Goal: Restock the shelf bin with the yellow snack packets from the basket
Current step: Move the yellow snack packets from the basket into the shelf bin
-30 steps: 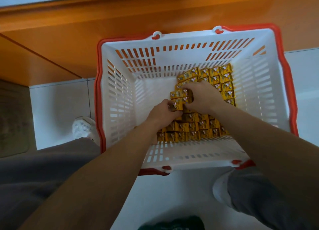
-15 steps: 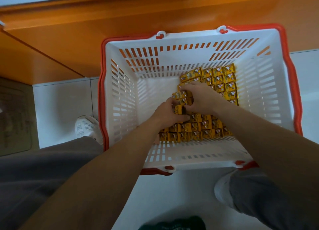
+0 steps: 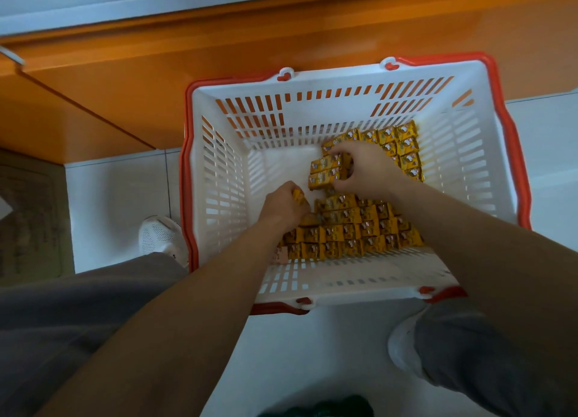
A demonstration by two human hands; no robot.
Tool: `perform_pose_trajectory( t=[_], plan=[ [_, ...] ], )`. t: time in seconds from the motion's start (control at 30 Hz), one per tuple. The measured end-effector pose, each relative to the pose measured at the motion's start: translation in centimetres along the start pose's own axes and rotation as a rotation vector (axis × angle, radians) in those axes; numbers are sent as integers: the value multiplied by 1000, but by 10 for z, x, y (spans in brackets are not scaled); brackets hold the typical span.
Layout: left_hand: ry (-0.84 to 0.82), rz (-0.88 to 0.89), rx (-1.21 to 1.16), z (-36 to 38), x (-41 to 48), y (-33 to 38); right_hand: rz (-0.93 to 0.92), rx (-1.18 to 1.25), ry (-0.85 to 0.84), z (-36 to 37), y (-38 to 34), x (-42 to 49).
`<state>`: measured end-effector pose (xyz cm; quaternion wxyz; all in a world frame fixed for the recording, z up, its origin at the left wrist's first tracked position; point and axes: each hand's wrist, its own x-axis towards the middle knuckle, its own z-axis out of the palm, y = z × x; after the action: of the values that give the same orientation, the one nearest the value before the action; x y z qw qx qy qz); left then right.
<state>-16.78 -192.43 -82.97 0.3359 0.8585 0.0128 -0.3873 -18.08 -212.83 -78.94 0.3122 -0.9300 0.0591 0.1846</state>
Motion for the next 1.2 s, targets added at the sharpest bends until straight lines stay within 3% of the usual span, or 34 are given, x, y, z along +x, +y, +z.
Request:
perform_pose_trajectory(
  t=[0.13,0.3,0.4,0.53,0.7,0.83,1.0,1.2],
  plan=[
    [17,8,-12,-15,-1,10,16,47,26,-10,-7,-7],
    [159,12,-51,-58,-13,43,-49,35,21,-47,-35,-17],
    [165,40,50,-94,-33,78,-121,-34,12,-85,-64,-26],
    [65,175,303,-146,-85,131,-169,-67,10,-148,-111,-64],
    [33,399,359,-200,-177,184,-224,38,21,-223,-153,-127],
    [93,442,-4,-220,-231,186,-272,336,114,-257,-166,-175],
    [7,264,-823,-208,-252,183,-308,672,424,-253,-174,-189],
    [84,300,-1068,-203,-245,197,-300,852,581,-220,-192,-168]
  ],
)
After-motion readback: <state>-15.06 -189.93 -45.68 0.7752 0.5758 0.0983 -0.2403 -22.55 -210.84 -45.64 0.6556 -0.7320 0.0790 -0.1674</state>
